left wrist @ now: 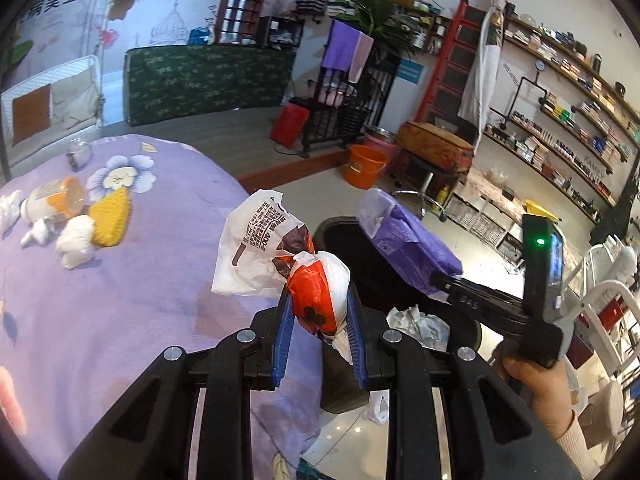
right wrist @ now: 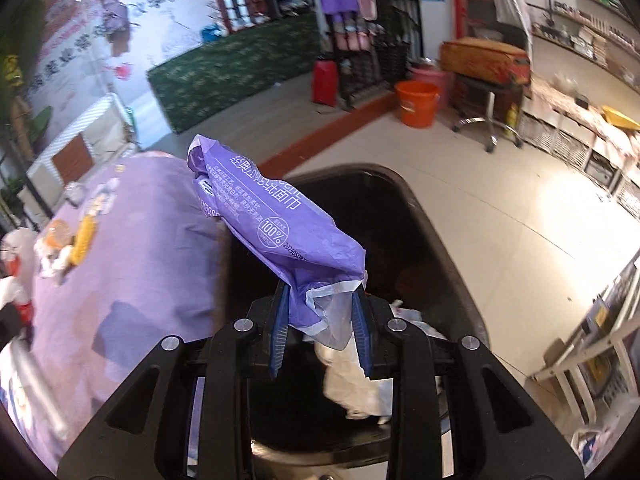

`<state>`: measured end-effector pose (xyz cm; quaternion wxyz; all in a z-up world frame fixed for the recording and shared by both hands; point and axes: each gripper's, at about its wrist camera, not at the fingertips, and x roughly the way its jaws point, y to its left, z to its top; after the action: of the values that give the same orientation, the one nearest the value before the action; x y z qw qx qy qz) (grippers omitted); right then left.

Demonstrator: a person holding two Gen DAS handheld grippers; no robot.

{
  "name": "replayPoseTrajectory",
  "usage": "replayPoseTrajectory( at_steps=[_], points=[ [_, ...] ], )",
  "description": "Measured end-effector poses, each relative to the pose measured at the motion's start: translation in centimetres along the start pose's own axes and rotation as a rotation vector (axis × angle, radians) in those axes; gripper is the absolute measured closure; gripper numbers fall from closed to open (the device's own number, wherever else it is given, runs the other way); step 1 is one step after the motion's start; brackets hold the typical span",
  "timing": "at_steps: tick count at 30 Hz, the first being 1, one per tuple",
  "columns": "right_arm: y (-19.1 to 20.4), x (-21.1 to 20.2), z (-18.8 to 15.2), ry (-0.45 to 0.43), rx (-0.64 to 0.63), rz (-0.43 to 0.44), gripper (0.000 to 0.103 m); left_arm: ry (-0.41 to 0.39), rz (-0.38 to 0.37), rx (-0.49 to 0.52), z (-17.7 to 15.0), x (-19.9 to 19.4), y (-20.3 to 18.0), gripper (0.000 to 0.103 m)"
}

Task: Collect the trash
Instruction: 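Carry the wrapper and bag to the black bin and release both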

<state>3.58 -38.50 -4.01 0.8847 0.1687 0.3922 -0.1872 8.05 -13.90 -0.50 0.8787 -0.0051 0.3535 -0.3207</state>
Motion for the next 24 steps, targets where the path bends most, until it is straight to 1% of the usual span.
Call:
replayPoseTrajectory(
  at_steps=[2,3,4,6,9,12,14,16,17,21,24],
  points=[
    [-0.8,1.1,-0.1,0.016,0.025,-0.017,0.073,0.011,-0.012,0.020,-0.2,0.5,-0.9,0.079],
    [-1.1,1.6,-0.1,0.020,0.036,-0.024,0.070,0.014,-0.014,0.030,-0.2,0.8,-1.2,0.079],
    [-1.5,2.1,-0.2,0.024,0.049,-0.027,0.062,0.018,-0.019,0.038,-0.2,1.0,-1.6,0.078],
    [-2.2,2.6,-0.4,0.029,0.072,-0.014,0.055,0.031,-0.031,0.050,-0.3,1.5,-2.0,0.079],
    [-2.3,3.0,-0.7,0.031,0.072,-0.017,0.054,0.054,-0.046,0.067,-0.5,2.4,-2.8,0.079],
    [-2.5,2.4,-0.8,0.018,0.072,-0.021,0.053,0.074,-0.053,0.087,-0.9,3.1,-3.3,0.078],
    [-2.7,1.9,-0.7,0.001,0.069,-0.034,0.051,0.088,-0.060,0.094,-1.1,3.6,-3.8,0.078],
    [-3.0,1.0,-0.4,-0.019,0.073,-0.044,0.045,0.105,-0.072,0.100,-1.1,4.2,-4.2,0.078],
    [-3.3,0.4,-0.3,-0.035,0.075,-0.053,0.044,0.112,-0.076,0.104,-1.1,4.5,-4.4,0.079],
    [-4.0,-1.4,0.4,-0.083,0.079,-0.082,0.042,0.143,-0.097,0.124,-1.2,5.9,-5.4,0.078],
    [-4.7,-2.8,0.8,-0.113,0.092,-0.089,0.039,0.167,-0.106,0.151,-1.1,7.0,-6.2,0.079]
  ],
)
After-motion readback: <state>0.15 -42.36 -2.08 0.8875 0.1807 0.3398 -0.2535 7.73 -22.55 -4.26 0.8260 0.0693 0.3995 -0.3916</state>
